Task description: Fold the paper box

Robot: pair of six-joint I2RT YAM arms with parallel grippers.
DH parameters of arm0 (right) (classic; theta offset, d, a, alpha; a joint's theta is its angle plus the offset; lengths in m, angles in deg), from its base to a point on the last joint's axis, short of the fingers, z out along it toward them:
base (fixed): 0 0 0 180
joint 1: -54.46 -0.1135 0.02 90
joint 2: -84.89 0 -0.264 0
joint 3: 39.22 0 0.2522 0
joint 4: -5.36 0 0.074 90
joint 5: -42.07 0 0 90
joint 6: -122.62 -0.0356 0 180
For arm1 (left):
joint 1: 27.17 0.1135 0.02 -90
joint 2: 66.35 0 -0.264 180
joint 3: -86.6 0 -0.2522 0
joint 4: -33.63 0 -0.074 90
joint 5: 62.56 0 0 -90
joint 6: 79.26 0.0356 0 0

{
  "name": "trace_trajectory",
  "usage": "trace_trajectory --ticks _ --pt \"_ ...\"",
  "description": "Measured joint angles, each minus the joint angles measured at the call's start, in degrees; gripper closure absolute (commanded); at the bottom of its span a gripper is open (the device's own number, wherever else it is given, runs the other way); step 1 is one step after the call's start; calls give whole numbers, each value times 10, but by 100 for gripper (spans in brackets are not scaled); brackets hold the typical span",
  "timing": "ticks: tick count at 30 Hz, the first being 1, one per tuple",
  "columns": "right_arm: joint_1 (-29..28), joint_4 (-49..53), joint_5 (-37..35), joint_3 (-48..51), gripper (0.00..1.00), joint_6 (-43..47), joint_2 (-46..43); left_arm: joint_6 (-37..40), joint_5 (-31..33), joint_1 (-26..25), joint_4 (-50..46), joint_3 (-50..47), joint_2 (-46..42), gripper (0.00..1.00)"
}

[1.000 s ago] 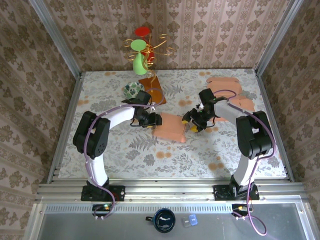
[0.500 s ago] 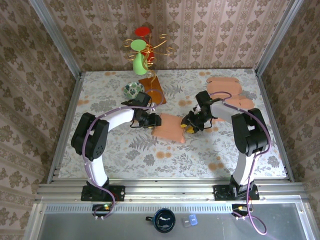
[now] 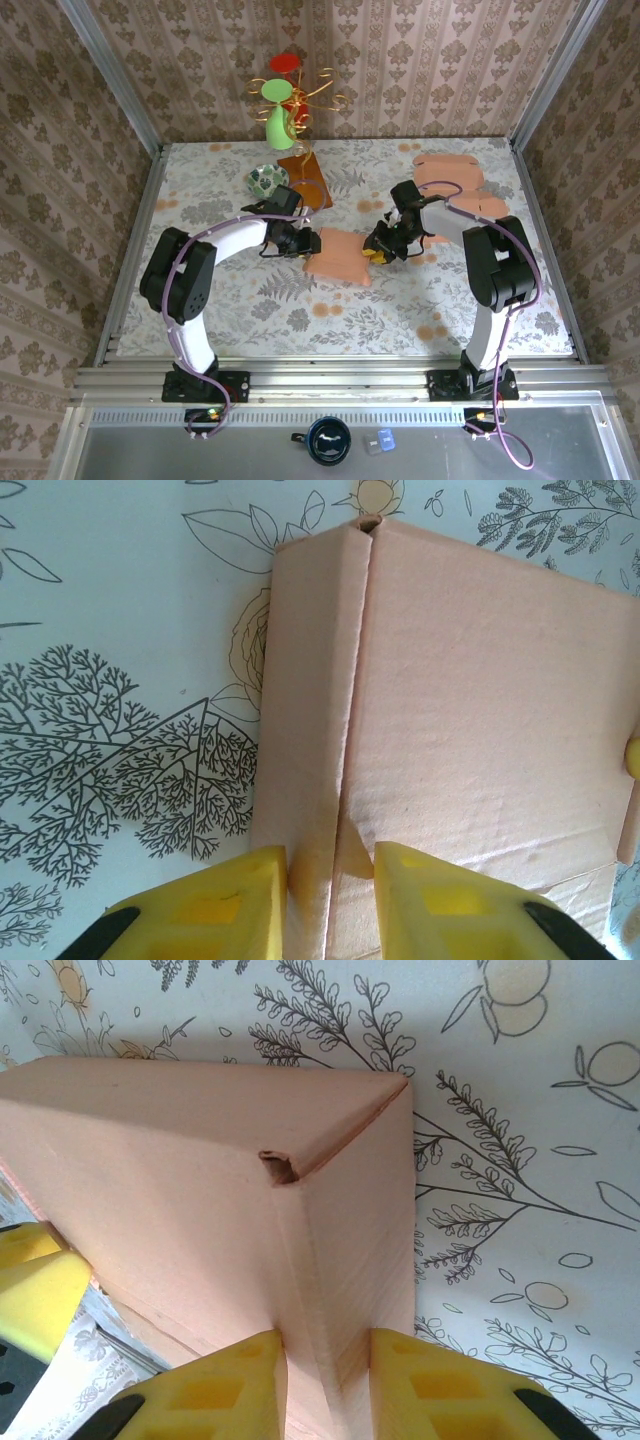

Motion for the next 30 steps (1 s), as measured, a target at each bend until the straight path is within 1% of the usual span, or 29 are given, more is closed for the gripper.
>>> trace_trajectory --ticks 3,7,12,14,18,23,30 --pt "0 3 -2 -2 64 6 0 0 0 0 2 -2 -1 73" --pt "0 9 -11 -2 50 13 0 0 0 0 4 -4 -2 74" --pt "0 4 -20 0 37 19 0 -5 -5 0 8 -6 -2 77" --pt "3 -12 -19 10 34 18 -2 -5 -6 0 10 -7 -2 80" --pt "12 -67 -11 56 29 17 -20 -8 -10 1 17 -10 -3 82" --pt "18 -136 2 91 27 16 -32 -14 -24 12 43 -33 -13 85" --pt "19 -220 30 108 27 14 -31 -20 -45 28 67 -55 -21 86"
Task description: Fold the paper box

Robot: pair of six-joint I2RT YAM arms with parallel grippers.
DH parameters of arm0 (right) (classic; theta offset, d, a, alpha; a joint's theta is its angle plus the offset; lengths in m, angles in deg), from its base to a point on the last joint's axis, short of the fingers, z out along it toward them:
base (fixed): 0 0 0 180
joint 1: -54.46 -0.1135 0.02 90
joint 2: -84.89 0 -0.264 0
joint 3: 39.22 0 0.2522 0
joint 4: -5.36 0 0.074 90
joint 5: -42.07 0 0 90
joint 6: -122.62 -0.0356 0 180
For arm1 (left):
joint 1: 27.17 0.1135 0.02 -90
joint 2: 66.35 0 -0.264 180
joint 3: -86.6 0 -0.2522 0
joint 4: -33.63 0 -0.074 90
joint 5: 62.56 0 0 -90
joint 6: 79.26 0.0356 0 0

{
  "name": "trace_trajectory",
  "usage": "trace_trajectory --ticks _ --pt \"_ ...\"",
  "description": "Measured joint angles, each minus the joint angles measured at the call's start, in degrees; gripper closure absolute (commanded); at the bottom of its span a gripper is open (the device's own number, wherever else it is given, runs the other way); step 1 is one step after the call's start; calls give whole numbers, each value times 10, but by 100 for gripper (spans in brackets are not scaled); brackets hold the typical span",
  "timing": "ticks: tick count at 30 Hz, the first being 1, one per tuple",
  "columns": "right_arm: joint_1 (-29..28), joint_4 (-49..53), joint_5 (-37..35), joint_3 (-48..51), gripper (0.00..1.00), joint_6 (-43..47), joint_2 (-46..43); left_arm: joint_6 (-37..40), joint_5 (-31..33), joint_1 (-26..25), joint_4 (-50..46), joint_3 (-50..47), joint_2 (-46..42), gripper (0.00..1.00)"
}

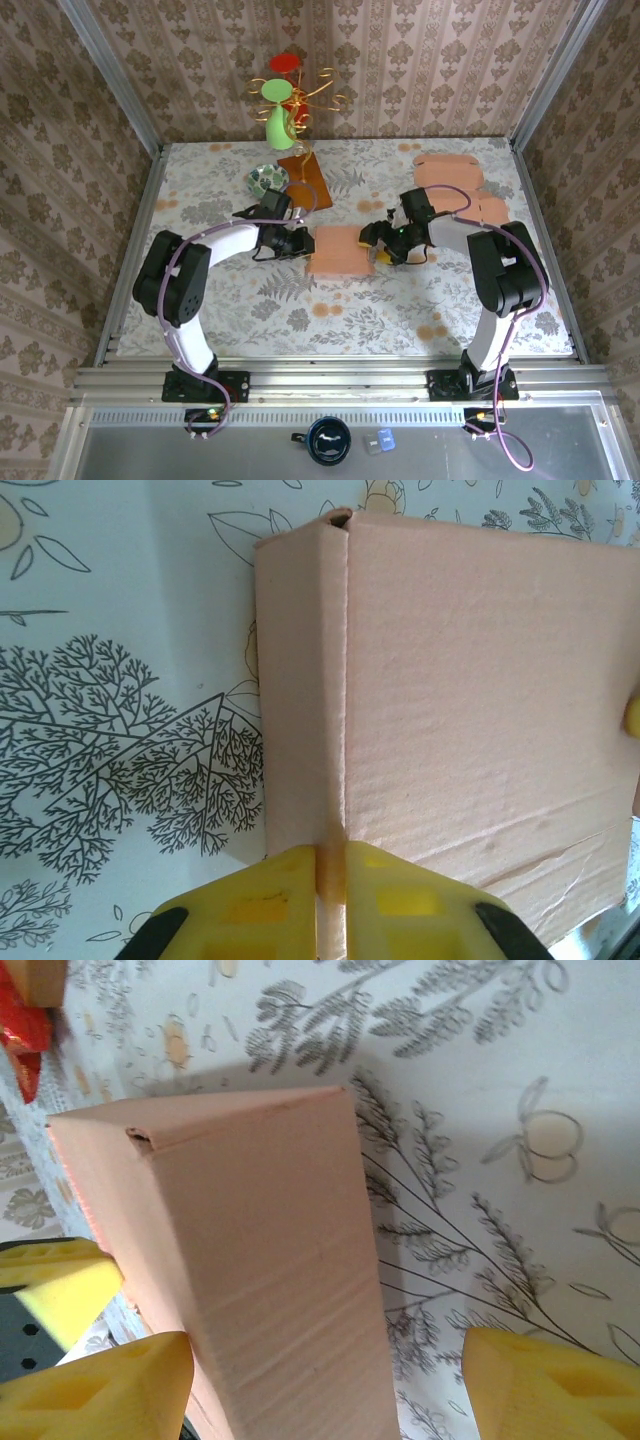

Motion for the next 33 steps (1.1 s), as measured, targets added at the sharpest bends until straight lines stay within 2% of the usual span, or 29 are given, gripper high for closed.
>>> trace_trajectory --ticks 13,23,30,33 --pt "-2 -85 58 10 30 -29 4 0 -22 19 20 -16 -1 88" --pt "-21 -142 81 8 44 -94 26 -2 -21 19 24 -16 -1 87" --pt "-25 -149 86 -5 49 -122 27 -2 -18 19 30 -18 -1 81" --pt "-25 -149 86 -7 52 -133 27 -2 -11 21 30 -18 -5 71"
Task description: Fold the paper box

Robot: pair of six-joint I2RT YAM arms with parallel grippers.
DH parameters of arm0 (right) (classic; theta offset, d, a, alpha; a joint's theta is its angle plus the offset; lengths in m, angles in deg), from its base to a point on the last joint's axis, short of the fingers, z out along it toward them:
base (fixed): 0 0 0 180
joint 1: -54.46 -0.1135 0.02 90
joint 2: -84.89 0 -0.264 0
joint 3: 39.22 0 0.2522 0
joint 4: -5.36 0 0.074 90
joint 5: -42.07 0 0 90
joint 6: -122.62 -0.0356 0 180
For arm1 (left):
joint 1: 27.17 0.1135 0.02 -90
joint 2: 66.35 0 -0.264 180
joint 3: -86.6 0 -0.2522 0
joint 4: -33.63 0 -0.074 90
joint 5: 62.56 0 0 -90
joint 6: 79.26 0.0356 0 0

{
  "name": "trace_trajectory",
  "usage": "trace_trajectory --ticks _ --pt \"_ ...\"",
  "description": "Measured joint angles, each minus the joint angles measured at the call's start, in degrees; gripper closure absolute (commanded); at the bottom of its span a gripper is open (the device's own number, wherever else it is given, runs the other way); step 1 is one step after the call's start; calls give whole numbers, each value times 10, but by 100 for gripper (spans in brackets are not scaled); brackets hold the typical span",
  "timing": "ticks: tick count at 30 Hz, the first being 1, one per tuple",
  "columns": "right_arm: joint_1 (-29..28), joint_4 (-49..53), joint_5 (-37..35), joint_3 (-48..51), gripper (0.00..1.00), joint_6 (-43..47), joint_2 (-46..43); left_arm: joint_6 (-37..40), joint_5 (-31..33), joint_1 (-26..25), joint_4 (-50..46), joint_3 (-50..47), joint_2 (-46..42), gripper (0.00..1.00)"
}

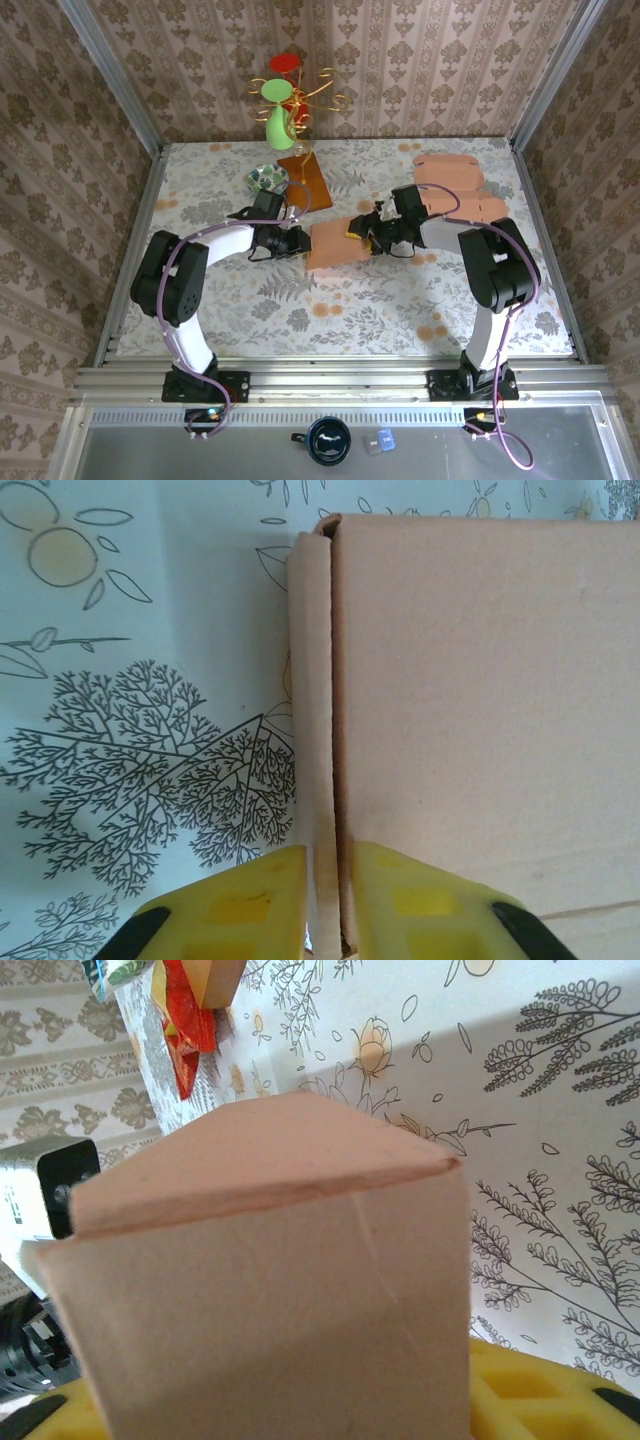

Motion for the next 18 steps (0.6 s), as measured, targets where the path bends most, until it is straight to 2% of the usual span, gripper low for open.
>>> trace_trajectory --ticks 5,8,13,18 --pt "1 0 0 -5 55 -24 0 13 27 1 -10 -5 -37 59" --pt "7 1 3 -5 56 -48 -1 43 42 0 -2 -28 -100 56" --pt "25 22 7 -5 56 -107 -16 154 40 -14 41 -79 -221 49" --pt "39 53 17 -5 57 -175 -28 286 23 -37 36 -87 -257 43"
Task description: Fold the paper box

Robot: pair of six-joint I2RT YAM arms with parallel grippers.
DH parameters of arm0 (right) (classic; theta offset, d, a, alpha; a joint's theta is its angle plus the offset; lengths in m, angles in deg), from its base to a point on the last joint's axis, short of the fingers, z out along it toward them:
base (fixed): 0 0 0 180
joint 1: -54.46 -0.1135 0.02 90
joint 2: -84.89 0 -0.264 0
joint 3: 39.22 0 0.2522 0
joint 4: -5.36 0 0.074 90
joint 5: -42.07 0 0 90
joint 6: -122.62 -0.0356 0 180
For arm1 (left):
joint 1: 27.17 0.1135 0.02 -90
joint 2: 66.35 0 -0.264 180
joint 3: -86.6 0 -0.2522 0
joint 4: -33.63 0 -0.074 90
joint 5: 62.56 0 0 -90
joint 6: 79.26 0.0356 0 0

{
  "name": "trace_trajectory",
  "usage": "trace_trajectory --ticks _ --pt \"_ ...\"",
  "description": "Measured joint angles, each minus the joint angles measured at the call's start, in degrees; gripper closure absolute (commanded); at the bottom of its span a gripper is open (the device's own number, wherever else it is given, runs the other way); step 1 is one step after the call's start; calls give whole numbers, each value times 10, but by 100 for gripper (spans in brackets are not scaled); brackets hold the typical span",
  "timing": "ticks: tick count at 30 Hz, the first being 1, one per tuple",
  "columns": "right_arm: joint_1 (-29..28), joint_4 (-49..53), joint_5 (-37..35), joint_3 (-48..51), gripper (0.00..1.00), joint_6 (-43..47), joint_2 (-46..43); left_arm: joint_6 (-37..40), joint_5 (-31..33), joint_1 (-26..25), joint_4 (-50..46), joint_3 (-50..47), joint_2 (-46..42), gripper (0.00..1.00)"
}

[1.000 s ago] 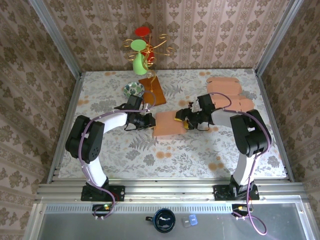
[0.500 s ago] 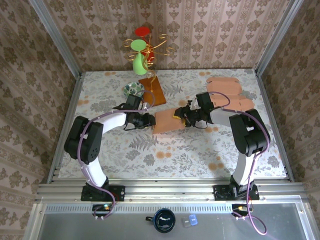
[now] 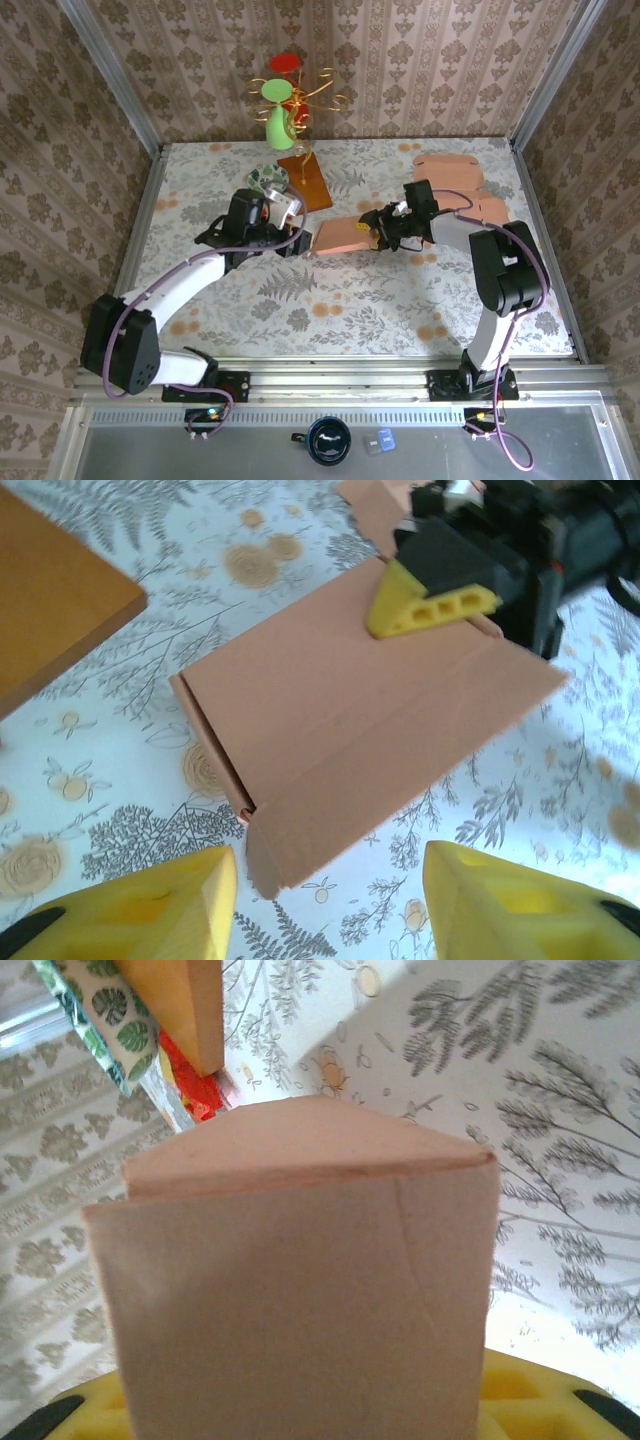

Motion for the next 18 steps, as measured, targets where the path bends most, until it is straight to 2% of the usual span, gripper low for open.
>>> trace_trajectory --ticks 7,9,18 --pt "6 45 13 0 57 -92 -19 172 17 -69 -65 -4 -13 37" --pt "6 69 15 0 57 -110 -29 213 30 -77 -76 -4 -13 25" --pt "6 134 29 14 57 -163 -66 292 99 -97 -67 -17 2 22"
